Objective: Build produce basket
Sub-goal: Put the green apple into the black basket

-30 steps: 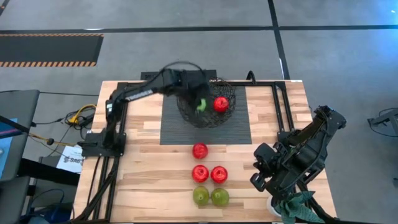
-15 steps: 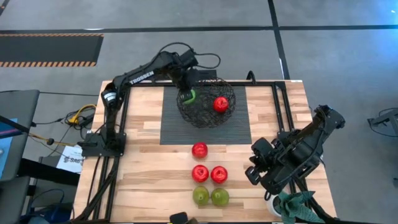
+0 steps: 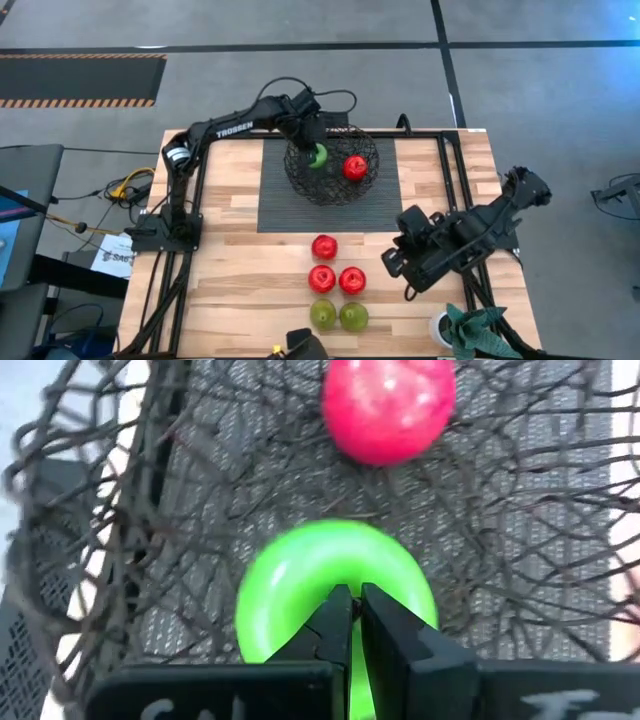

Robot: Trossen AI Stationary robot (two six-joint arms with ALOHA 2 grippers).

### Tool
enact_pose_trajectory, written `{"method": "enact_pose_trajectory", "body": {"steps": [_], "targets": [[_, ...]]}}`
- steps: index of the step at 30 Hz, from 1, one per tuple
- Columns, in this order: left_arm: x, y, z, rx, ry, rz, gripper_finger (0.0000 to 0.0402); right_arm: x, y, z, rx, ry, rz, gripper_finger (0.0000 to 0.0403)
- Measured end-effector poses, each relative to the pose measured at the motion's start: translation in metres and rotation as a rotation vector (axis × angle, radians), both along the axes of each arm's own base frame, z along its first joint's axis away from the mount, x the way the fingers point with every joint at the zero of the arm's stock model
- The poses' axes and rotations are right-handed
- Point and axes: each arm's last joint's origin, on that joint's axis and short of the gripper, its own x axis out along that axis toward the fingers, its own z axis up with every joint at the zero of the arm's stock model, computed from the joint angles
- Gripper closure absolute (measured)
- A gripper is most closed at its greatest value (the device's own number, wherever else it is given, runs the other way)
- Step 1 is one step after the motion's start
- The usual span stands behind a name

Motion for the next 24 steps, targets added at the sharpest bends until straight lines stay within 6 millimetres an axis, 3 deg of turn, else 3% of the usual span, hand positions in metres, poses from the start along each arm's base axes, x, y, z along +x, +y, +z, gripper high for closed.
{"method": "enact_pose_trajectory", "body": {"steps": [9, 24], "targets": [[-0.015, 0.021, -0.001, -0.081, -0.038, 0.047, 0.0401, 0.005, -0.007, 0.000, 0.002, -0.004, -0.029, 0.0399], [-0.015, 0.019, -0.001, -0.144, -0.058, 0.048, 0.0401, 0.006, -0.009, 0.000, 0.003, -0.007, -0.037, 0.0396]]}}
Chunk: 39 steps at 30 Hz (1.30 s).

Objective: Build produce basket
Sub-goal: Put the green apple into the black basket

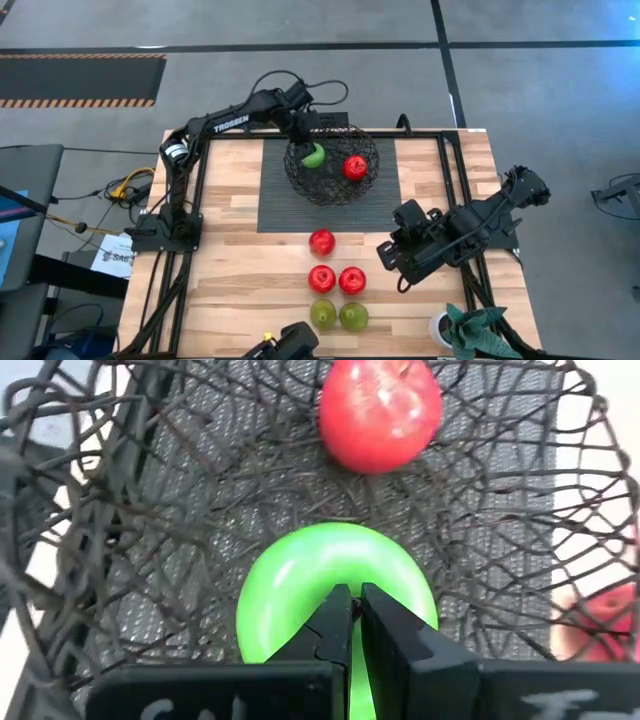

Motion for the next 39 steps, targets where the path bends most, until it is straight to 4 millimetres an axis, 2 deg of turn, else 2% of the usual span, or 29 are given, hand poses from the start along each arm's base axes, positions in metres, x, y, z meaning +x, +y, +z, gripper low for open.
{"method": "enact_pose_trajectory", "body": {"steps": [8, 20, 25, 29, 34, 39], "targets": [[0.000, 0.000, 0.000, 0.004, 0.011, 0.020, 0.0401, 0.000, 0.000, 0.000, 0.000, -0.001, 0.002, 0.0395], [0.019, -0.019, 0.001, 0.129, 0.032, 0.004, 0.0401, 0.000, 0.000, 0.000, 0.001, -0.003, 0.004, 0.0395], [0.020, -0.020, 0.001, 0.137, 0.028, 0.005, 0.0401, 0.002, 0.001, 0.001, 0.010, -0.018, 0.004, 0.0395], [0.020, -0.014, -0.008, 0.106, 0.050, 0.021, 0.0401, 0.002, 0.001, 0.001, 0.014, -0.025, 0.005, 0.0395], [0.024, -0.012, -0.032, 0.049, 0.116, 0.020, 0.0401, 0.002, 0.002, 0.001, 0.014, -0.026, 0.008, 0.0395], [0.031, -0.012, -0.036, 0.097, 0.106, 0.019, 0.0401, 0.002, 0.004, 0.001, 0.015, -0.027, 0.016, 0.0395]]}}
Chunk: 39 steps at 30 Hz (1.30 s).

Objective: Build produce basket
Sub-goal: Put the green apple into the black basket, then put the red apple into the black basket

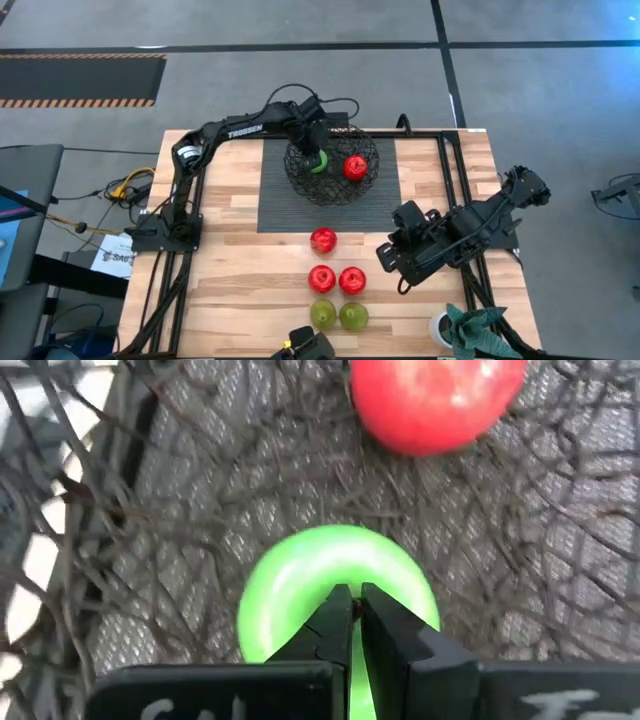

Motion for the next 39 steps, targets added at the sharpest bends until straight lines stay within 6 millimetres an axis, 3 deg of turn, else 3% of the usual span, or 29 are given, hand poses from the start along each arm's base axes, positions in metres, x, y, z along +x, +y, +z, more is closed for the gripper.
{"method": "enact_pose_trajectory", "body": {"steps": [16, 28, 33, 39], "targets": [[0.000, 0.002, -0.005, 0.029, 0.047, 0.054, 0.0397, 0.000, 0.000, 0.000, 0.001, 0.000, -0.003, 0.0395], [-0.002, 0.003, -0.004, 0.043, 0.072, 0.111, 0.0299, 0.000, 0.000, 0.000, -0.009, 0.008, 0.019, 0.0395], [-0.008, -0.005, 0.017, -0.062, -0.008, 0.134, 0.0277, 0.000, 0.000, 0.000, -0.037, 0.028, 0.067, 0.0395], [-0.025, -0.032, 0.069, -0.082, -0.093, 0.102, 0.0282, -0.003, -0.002, -0.001, -0.068, 0.069, 0.111, 0.0395]]}}
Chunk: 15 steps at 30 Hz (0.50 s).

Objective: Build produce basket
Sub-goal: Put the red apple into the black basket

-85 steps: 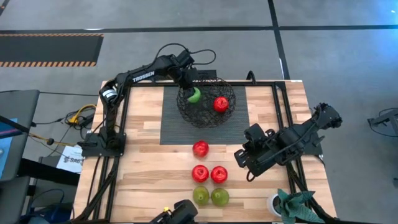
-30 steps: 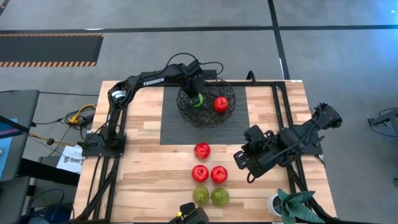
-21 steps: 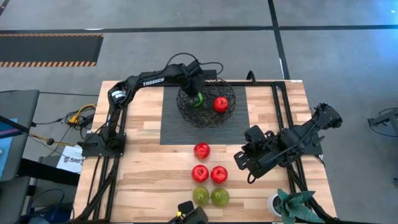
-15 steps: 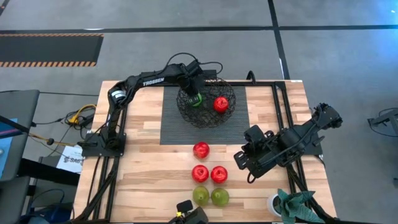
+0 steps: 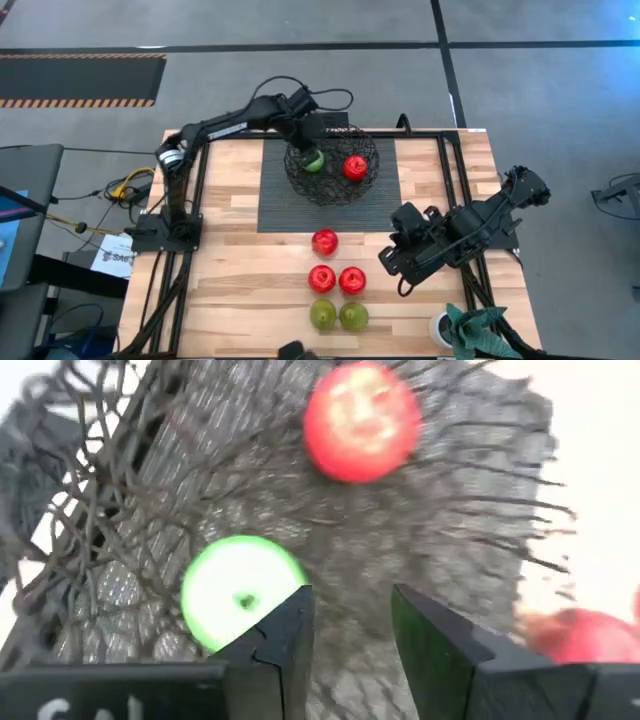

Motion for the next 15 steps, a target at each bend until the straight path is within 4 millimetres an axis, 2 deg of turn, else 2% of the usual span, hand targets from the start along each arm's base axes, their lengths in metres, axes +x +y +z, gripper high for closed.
{"method": "enact_pose_trajectory", "body": {"steps": [5, 8, 11, 15], "targets": [[-0.025, -0.046, 0.059, 0.036, -0.083, -0.024, 0.0285, -0.007, -0.001, 0.004, 0.002, 0.030, 0.070, 0.0395], [-0.043, -0.079, 0.087, 0.098, -0.094, -0.003, 0.0286, -0.014, -0.003, 0.010, -0.006, 0.021, 0.119, 0.0399], [-0.061, -0.116, 0.104, 0.144, -0.049, 0.039, 0.0286, -0.027, -0.005, 0.019, -0.006, -0.012, 0.160, 0.0400], [-0.076, -0.165, 0.111, 0.183, 0.030, 0.086, 0.0286, -0.045, -0.007, 0.031, -0.009, -0.071, 0.204, 0.0399]]}}
